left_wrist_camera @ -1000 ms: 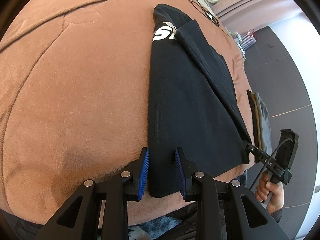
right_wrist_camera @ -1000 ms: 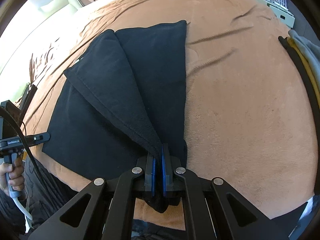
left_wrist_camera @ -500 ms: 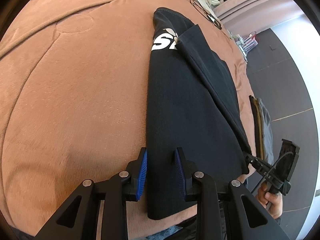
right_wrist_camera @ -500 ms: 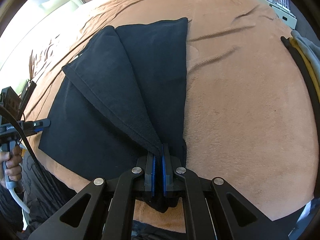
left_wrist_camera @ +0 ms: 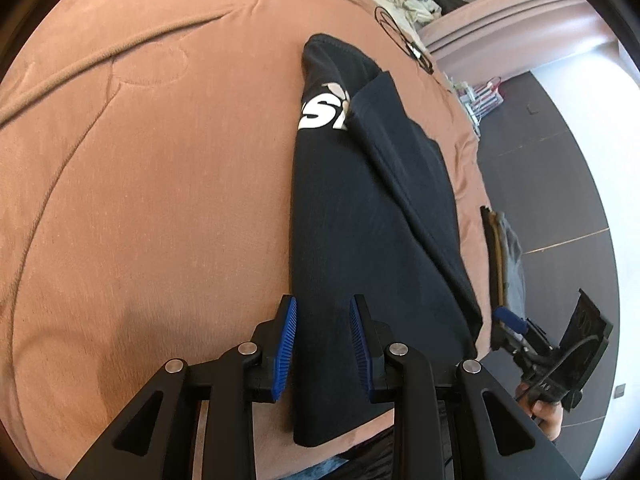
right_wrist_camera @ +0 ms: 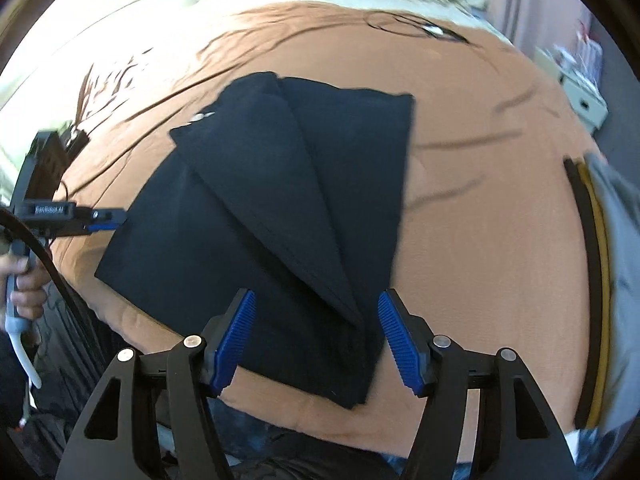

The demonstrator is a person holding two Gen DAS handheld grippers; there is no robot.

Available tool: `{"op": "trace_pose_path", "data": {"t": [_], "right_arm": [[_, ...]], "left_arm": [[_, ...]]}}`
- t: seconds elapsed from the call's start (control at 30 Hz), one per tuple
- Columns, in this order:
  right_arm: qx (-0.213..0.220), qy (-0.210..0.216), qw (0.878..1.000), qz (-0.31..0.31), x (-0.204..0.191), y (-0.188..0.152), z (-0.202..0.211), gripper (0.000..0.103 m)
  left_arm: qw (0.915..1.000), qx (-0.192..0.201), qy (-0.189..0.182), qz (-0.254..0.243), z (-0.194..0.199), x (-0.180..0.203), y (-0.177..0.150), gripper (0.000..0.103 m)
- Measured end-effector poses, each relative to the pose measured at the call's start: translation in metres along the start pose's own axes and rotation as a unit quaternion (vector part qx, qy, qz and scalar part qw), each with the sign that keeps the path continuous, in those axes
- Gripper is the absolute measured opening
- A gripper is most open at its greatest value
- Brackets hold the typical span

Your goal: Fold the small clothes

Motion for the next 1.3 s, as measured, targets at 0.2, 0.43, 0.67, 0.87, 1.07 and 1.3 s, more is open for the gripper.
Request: {"op": "trace_pose_path", "data": {"t": [0.2, 0.43, 0.67, 0.87, 1.07, 1.3], "right_arm": [[0.008, 0.001, 1.0, 0.023, -0.018, 0.015, -0.016, 0.062], [0.02, 0.025, 0.999, 0.038, -0.036, 0.03, -0.04, 0.062], [0.017, 0.046, 0.996, 0.077, -0.067, 0.045, -0.066, 0.052], [0.008, 0.058, 0.992, 0.112, -0.094, 0.06, -0.103, 0.04], [-0.01, 0.059, 0.99, 0.13, -0.11, 0.067, -0.14, 0.031], [-0.005, 0.063, 0.991, 0.12, -0.117, 0.087, -0.162, 0.021]], "left_arm": [[0.9998, 0.008, -0.019, 0.007, 0.005, -0.001, 0.007, 0.028], [0.9992, 0.025, -0.031, 0.009, 0.016, -0.001, 0.024, 0.028], [0.999, 0.025, -0.031, 0.018, 0.017, -0.01, 0.029, 0.028], [0.999, 0.023, -0.024, 0.03, 0.019, -0.023, 0.025, 0.028], [0.9989, 0.024, -0.017, 0.036, 0.022, -0.032, 0.027, 0.028], [0.9991, 0.017, -0.012, 0.038, 0.013, -0.031, 0.032, 0.028]]}}
Point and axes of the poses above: each gripper's, at about its wrist camera, not at the fingertips, and z roughly against the way its jaws point, x to its right, y to its top, the point moved 8 cm from there along -z, roughly the way its jaws point, and after that the axes turned 9 degrees about x, right-handed, at the moved point
